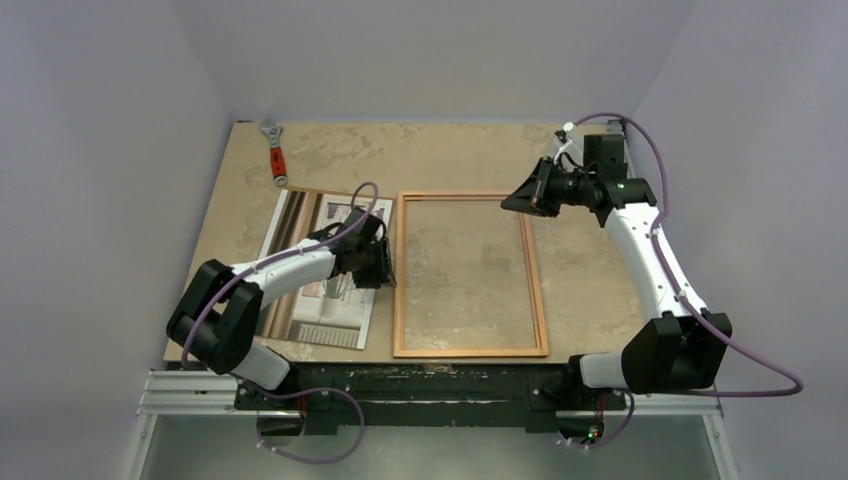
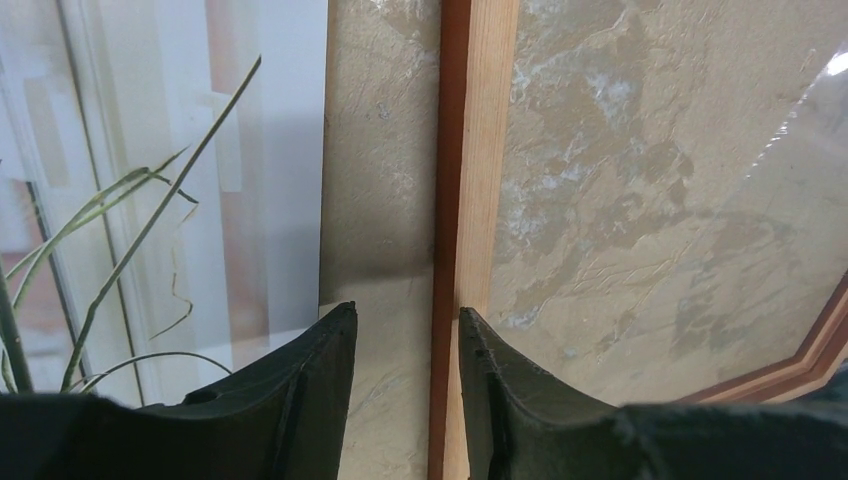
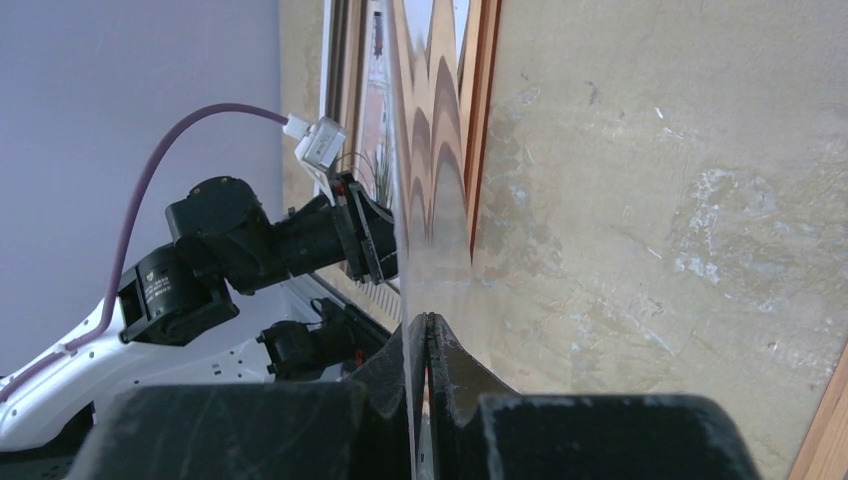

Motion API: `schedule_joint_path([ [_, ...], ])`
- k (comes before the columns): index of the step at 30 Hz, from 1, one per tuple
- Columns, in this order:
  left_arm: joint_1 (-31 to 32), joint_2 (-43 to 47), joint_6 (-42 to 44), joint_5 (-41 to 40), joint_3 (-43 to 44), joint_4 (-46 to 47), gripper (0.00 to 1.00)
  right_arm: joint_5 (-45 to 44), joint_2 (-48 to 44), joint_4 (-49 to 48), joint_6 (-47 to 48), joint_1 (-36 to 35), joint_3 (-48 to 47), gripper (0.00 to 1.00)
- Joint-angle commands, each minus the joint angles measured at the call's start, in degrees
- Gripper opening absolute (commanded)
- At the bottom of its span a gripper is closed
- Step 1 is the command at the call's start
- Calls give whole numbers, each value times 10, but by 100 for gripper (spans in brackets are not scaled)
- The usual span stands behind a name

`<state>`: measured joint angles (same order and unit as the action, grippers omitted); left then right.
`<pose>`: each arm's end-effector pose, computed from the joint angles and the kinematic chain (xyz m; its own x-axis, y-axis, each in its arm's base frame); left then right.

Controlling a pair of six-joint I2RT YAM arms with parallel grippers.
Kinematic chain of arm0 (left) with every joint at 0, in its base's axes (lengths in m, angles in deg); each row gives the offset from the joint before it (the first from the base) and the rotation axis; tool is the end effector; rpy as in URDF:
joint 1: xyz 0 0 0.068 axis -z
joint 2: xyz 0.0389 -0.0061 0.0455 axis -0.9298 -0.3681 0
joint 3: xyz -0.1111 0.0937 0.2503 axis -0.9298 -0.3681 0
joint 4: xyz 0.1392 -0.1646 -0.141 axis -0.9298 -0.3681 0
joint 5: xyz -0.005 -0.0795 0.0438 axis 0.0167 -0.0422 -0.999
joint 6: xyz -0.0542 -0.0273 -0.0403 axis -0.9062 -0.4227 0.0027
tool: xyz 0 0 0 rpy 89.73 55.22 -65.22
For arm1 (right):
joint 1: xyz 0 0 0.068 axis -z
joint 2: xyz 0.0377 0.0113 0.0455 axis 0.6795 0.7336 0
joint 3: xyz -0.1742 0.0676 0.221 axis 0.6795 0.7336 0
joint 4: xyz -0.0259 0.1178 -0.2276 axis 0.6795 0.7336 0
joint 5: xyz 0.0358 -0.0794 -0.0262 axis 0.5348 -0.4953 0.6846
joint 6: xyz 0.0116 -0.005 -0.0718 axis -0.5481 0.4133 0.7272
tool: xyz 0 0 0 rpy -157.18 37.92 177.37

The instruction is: Put the photo into the frame

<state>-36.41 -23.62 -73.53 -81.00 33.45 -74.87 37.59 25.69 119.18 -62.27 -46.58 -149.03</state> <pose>0.2432 -0.1588 0.1710 -0.9380 -0.1893 -0.2904 -0.0722 0.9260 -0.3705 0.2884 0.0594 0.3495 -0.8566 0.3364 -0.3912 -0.1026 0.6321 0.7681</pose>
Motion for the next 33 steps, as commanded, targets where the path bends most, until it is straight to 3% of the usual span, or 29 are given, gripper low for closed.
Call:
schedule_joint_path([
  [1, -1, 0, -6, 16, -6, 34, 40, 29, -1, -28, -10, 1, 6, 0],
  [6, -1, -2, -6, 18, -7, 39, 39, 33, 3, -34, -17, 1, 14, 0],
  [12, -1, -22, -7, 24, -11, 49, 29, 44, 11, -46, -24, 1, 29, 0],
  [19, 0, -30, -5, 16, -12, 42, 23, 50, 27, -40, -26, 1, 31, 0],
  [33, -1, -39, -4, 12, -9, 33, 17, 48, 39, -78, -87, 1, 75, 0],
])
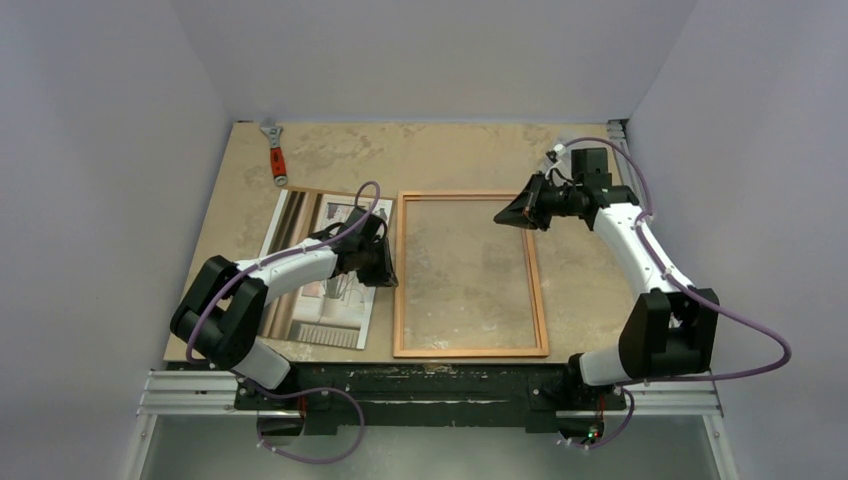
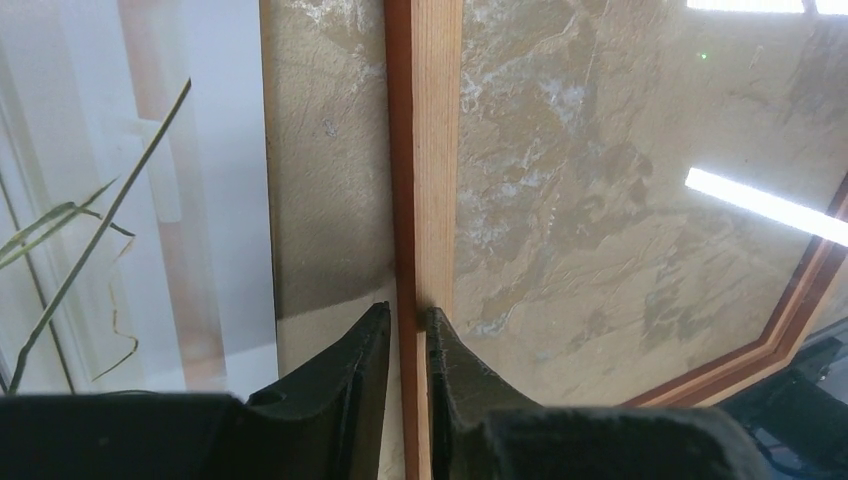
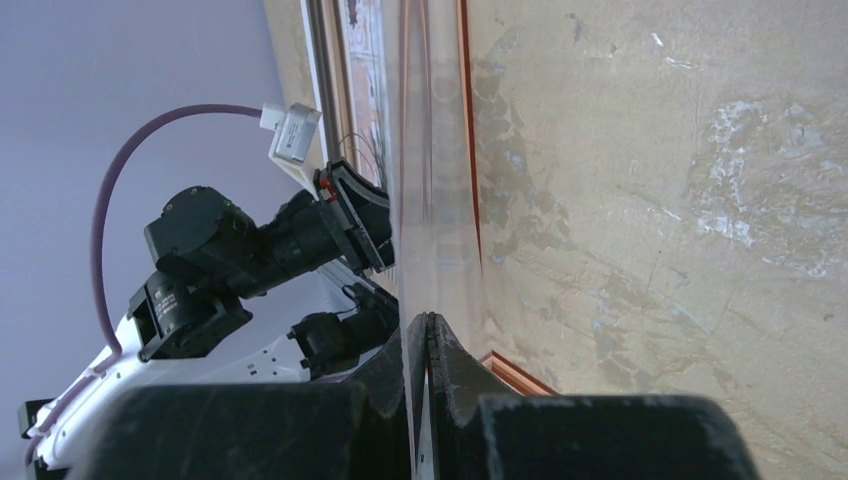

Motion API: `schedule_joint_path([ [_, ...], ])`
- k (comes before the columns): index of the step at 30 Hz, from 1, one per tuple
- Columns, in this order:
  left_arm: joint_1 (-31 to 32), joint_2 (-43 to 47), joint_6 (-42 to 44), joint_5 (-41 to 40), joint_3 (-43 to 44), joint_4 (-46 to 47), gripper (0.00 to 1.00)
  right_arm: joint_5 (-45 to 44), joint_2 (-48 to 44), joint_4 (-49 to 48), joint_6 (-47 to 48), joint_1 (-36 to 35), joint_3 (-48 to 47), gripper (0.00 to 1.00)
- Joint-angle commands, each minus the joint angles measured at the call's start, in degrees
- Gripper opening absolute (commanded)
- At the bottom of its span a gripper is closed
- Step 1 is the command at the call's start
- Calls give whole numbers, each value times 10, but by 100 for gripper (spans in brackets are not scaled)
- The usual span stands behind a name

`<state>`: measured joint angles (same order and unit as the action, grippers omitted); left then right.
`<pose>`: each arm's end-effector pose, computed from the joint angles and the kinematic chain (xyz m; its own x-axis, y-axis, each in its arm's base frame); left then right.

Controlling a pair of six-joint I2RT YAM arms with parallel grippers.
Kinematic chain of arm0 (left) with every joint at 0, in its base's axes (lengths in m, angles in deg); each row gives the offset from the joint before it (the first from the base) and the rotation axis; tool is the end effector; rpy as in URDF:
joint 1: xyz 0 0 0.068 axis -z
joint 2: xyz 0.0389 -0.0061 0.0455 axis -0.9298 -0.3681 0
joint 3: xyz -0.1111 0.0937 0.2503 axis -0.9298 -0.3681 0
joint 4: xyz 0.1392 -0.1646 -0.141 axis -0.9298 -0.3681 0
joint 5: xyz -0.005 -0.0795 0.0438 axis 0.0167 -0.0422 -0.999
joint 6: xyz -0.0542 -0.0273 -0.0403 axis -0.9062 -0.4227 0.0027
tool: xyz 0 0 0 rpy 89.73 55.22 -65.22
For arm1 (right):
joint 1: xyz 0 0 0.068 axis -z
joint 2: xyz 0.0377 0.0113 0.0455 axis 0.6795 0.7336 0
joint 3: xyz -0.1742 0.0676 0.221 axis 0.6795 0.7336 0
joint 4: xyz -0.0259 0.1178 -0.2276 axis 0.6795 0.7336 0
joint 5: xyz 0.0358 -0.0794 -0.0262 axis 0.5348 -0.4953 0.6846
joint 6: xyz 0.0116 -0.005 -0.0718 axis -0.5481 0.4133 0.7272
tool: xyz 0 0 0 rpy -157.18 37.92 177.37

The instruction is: Put the photo into the frame

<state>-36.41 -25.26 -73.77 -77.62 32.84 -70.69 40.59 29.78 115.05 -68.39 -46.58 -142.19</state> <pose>0.2477 -0.1658 0.1652 -0.9427 -0.1842 -0.2782 -0.0499 0.9023 -0.4283 0.2999 0.0625 0.2978 -0.9069 0.3770 -0.1883 0.0665 0.5694 0.8194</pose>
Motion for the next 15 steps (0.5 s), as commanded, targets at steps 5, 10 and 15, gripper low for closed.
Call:
schedule_joint_path([
  [5, -1, -26, 0, -24, -3, -10, 16, 24, 10, -56, -39, 1, 15, 0],
  [10, 0, -26, 2, -29, -2, -16, 15, 31, 24, -70, -51, -2, 11, 0],
  [15, 0, -27, 3, -31, 0, -17, 14, 35, 37, -68, -51, -9, -3, 0],
])
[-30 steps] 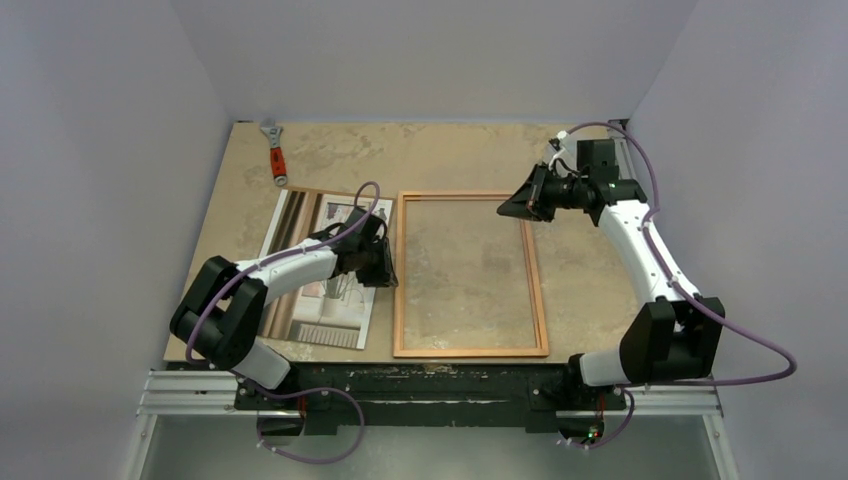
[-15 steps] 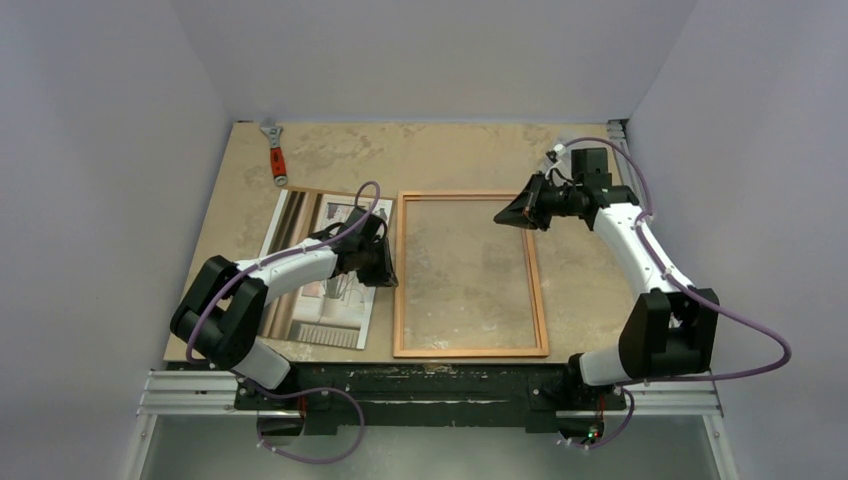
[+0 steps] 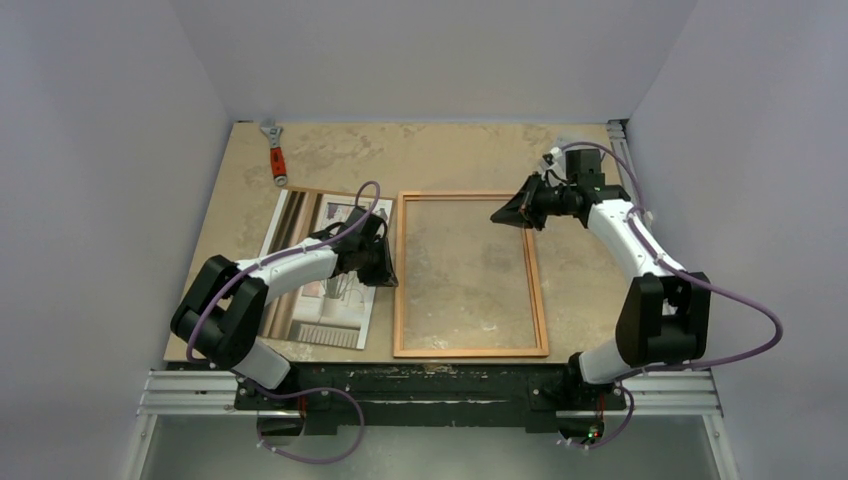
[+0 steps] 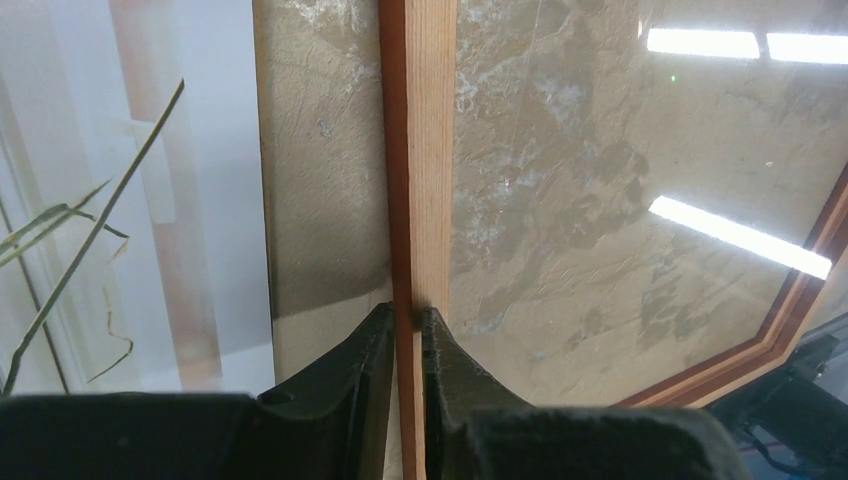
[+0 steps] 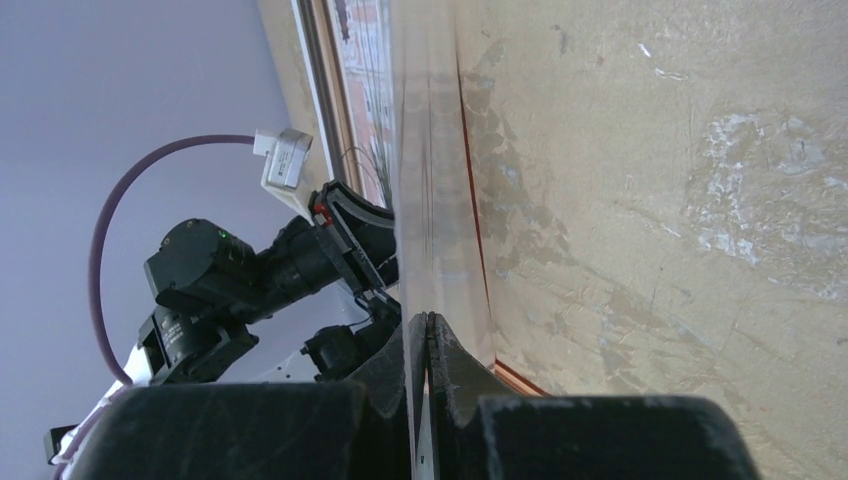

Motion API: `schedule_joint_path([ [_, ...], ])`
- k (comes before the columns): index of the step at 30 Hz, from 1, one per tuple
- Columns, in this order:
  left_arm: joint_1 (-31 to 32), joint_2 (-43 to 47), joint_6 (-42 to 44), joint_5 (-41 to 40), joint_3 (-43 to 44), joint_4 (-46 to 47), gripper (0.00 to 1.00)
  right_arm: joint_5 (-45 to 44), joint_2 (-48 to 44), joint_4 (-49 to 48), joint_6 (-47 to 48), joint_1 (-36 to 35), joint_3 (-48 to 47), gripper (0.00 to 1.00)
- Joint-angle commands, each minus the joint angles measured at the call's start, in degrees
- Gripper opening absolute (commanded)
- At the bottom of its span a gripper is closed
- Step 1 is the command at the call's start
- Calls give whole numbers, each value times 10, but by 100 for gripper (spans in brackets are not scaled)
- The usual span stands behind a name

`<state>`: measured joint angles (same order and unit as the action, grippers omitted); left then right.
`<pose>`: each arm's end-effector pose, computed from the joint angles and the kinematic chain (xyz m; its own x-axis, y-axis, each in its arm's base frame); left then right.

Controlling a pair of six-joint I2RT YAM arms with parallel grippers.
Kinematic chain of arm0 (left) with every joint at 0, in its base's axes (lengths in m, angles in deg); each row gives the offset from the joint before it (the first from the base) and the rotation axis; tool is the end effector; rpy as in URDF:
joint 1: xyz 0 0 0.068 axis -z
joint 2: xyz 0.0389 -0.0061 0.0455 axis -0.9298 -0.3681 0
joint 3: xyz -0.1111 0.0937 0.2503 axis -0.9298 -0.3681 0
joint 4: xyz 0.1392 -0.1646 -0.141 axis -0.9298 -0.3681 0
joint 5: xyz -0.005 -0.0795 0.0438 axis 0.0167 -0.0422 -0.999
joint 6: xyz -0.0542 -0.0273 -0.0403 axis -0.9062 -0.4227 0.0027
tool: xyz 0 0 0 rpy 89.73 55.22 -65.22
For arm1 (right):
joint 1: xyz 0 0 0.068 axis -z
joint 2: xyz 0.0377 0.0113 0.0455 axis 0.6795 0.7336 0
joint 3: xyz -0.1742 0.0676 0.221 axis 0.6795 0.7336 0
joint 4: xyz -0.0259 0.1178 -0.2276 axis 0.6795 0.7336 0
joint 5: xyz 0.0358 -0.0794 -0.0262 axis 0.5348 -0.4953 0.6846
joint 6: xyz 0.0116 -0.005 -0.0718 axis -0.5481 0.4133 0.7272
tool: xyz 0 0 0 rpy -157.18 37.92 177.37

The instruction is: Put the photo into the frame

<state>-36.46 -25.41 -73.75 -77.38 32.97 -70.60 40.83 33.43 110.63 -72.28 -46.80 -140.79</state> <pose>0.2484 -0.1663 0.1653 -0.9432 -0.1838 -0.2768 -0.0489 0.9008 -0.4315 0.3149 0.0648 0.2773 -0.9044 0.4092 -0.1212 0.1337 0.5413 0.8301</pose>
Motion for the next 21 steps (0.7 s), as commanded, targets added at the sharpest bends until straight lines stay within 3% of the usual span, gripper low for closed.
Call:
schedule_joint_path([
  [1, 0, -25, 4, -33, -1, -20, 14, 35, 3, -24, -11, -9, -18, 0],
  [21, 2, -33, 8, -35, 5, -28, 12, 64, 24, 11, 23, -23, -40, 0],
])
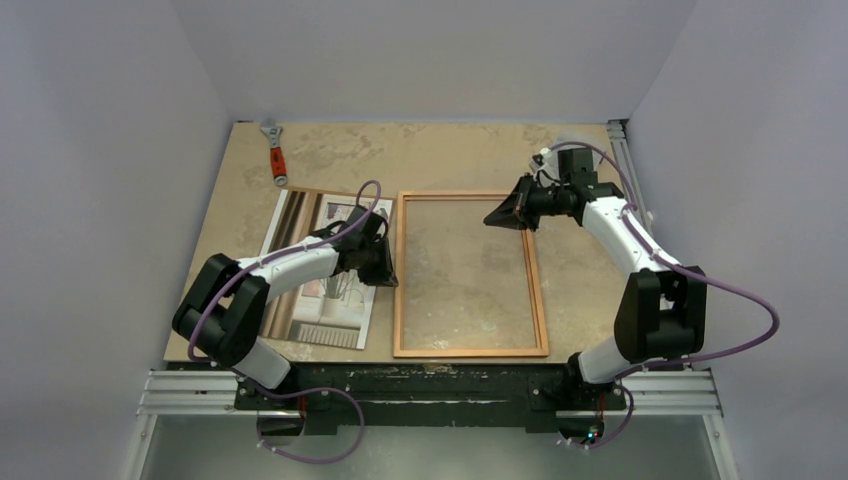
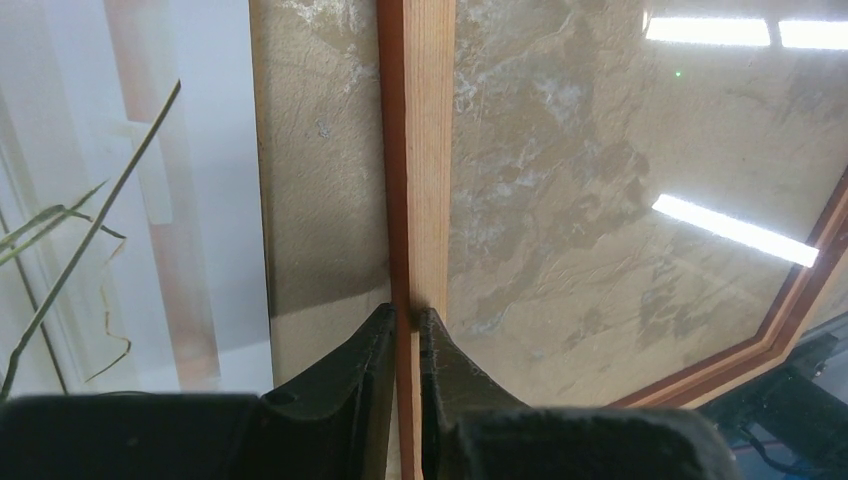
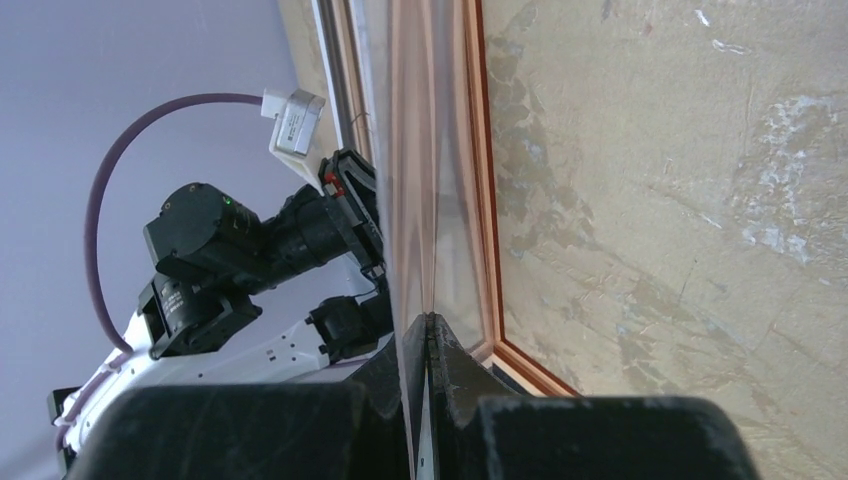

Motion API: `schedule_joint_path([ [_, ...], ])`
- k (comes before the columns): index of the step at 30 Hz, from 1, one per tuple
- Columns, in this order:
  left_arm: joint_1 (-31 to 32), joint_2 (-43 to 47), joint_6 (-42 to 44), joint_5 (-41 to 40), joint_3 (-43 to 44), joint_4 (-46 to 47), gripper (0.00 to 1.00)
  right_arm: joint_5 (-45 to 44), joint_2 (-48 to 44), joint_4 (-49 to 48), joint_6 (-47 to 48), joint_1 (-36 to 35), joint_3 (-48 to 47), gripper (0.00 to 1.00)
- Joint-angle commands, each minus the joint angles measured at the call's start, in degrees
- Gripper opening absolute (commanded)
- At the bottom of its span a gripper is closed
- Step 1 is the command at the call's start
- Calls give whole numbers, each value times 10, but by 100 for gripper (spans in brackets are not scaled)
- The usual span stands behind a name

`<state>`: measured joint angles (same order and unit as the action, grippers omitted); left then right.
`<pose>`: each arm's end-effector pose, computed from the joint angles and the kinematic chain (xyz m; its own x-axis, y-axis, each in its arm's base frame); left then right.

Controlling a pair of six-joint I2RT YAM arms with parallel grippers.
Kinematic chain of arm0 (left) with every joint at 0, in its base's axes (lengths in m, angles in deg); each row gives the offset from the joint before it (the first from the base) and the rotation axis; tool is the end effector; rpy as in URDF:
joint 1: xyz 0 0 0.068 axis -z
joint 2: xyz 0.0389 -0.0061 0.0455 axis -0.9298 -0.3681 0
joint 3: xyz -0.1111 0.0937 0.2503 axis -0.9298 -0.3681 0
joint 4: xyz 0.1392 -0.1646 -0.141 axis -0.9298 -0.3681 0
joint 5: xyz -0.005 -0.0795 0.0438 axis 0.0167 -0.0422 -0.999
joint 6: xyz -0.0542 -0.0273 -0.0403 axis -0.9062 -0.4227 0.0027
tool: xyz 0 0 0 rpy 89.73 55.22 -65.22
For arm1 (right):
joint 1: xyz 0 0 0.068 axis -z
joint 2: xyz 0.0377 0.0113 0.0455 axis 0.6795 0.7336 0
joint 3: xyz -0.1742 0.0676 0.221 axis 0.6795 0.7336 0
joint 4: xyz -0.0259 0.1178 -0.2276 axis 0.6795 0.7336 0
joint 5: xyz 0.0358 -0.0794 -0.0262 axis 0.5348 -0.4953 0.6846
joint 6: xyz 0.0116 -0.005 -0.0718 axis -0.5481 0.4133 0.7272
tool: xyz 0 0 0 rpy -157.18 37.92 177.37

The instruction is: Put the photo into the frame

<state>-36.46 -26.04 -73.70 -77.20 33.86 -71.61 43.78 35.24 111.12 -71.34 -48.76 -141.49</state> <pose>0.2501 -0.1675 0.1655 -0.9469 -0.1803 -0.2661 -0.0521 0.9030 -0.4265 0.3167 0.0782 0.2729 -0.9348 0.3430 -0.0921 0.1092 0.5243 0.8445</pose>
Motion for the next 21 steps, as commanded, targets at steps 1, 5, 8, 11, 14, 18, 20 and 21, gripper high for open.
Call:
schedule_joint_path([
  [1, 2, -26, 7, -37, -4, -17, 12, 33, 8, 7, 15, -2, -33, 0],
  [5, 2, -29, 7, -36, -3, -18, 12, 39, 18, -3, 12, -5, -24, 0],
  [8, 3, -33, 7, -36, -2, -18, 11, 37, 21, 2, 18, -11, -25, 0],
  [11, 3, -37, 8, -34, 0, -18, 11, 36, 24, 15, 30, -11, -29, 0],
  [14, 3, -39, 8, -36, 1, -18, 10, 37, 26, 25, 39, -12, -30, 0],
  [18, 4, -41, 8, -36, 2, -19, 10, 35, 24, 38, 49, -12, -31, 0],
  [20, 4, -41, 8, -37, 2, -20, 10, 29, 22, 43, 53, -12, -31, 0],
  [21, 4, -41, 8, -38, 2, -20, 10, 26, 21, 47, 56, -12, -31, 0],
])
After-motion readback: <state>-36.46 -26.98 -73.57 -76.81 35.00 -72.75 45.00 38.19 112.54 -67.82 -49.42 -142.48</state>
